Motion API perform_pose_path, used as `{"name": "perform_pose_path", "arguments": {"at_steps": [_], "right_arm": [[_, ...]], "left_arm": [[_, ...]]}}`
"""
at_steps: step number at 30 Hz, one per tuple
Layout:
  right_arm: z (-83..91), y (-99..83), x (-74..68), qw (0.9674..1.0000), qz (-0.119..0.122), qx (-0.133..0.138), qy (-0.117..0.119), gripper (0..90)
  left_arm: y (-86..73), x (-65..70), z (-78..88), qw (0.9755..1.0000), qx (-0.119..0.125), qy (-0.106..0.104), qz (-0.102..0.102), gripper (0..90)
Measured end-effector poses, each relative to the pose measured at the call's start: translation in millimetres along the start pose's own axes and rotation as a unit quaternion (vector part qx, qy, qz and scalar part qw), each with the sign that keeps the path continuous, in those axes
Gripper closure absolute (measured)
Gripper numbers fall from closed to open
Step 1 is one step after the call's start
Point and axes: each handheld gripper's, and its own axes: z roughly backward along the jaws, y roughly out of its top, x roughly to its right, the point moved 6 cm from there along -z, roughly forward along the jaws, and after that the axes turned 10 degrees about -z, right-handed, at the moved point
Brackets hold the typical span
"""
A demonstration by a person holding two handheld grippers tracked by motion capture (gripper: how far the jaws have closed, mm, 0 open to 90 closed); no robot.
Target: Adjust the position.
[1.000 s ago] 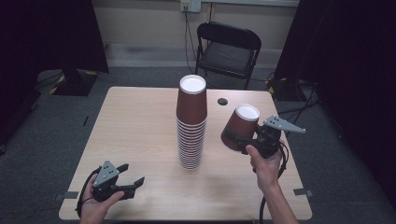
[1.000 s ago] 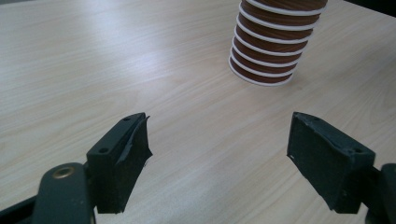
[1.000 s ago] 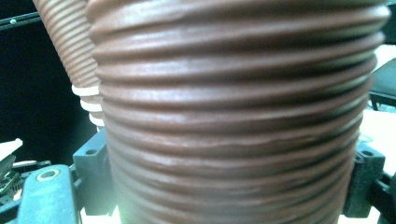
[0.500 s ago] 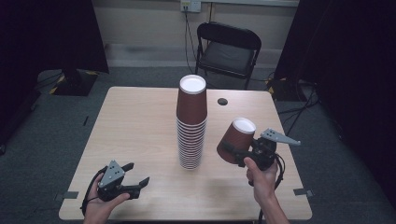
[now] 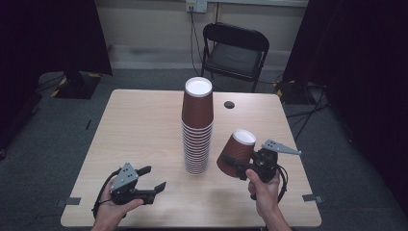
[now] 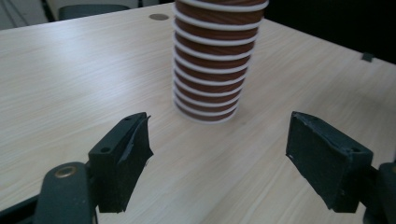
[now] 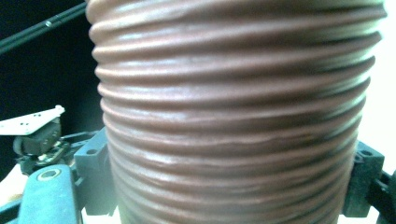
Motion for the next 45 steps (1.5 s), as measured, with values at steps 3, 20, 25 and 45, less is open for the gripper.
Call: {"name": "perform_pose_path", "arguments": {"at_steps": [3,20,25,45], "right_arm": [[-1.2,-1.2,-2.6,1.0000,-0.003,0.003,0.005,15.4],[-4.0,-10.6,-22.1,0.9989,-0.019,-0.002,0.042,15.4],[-5.9,-13.0,-31.2,0.9983,-0.021,-0.006,0.054,15.4],[-18.3,-27.2,-66.6,0.9925,-0.071,-0.021,0.097,15.4]], "left_arm": [[10.3,5.8,-7.0,0.9994,0.016,-0.013,-0.027,21.5],[64.1,52.5,-58.3,0.9867,0.108,-0.070,-0.099,17.4],[69.8,61.3,-65.2,0.9820,0.144,-0.078,-0.094,33.0],[77.2,77.1,-64.2,0.9699,0.220,-0.028,-0.099,60.4]]}}
